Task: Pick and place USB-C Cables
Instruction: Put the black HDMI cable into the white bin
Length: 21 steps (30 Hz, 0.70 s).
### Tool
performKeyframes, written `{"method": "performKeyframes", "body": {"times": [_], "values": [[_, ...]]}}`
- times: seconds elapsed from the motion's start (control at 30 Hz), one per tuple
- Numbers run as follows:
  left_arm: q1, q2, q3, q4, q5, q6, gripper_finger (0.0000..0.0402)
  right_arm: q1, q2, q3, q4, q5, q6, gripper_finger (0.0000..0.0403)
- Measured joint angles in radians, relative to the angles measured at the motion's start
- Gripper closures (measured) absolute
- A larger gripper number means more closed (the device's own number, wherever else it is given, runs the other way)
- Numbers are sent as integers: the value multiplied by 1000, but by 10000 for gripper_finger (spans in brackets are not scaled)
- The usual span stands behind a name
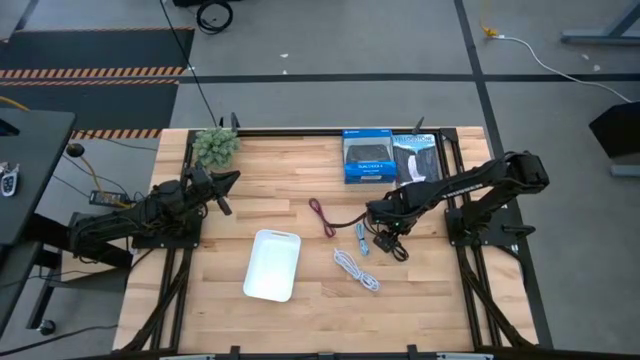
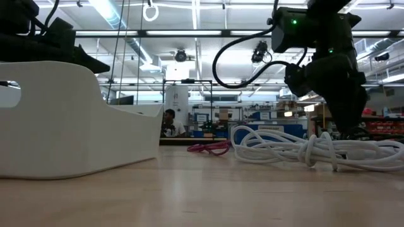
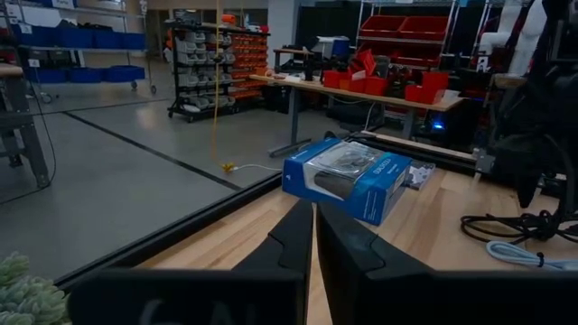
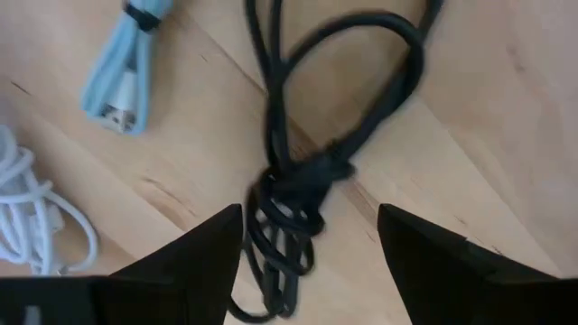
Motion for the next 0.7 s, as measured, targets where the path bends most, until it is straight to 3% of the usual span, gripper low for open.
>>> {"method": "performKeyframes", "body": {"times": [0.3, 0.7], "values": [[0, 0, 0, 0, 0, 0, 377, 0, 0, -73, 95, -5, 64, 182], [0, 0, 0, 0, 0, 0, 377, 1, 0, -111, 103, -11, 65, 270]]}}
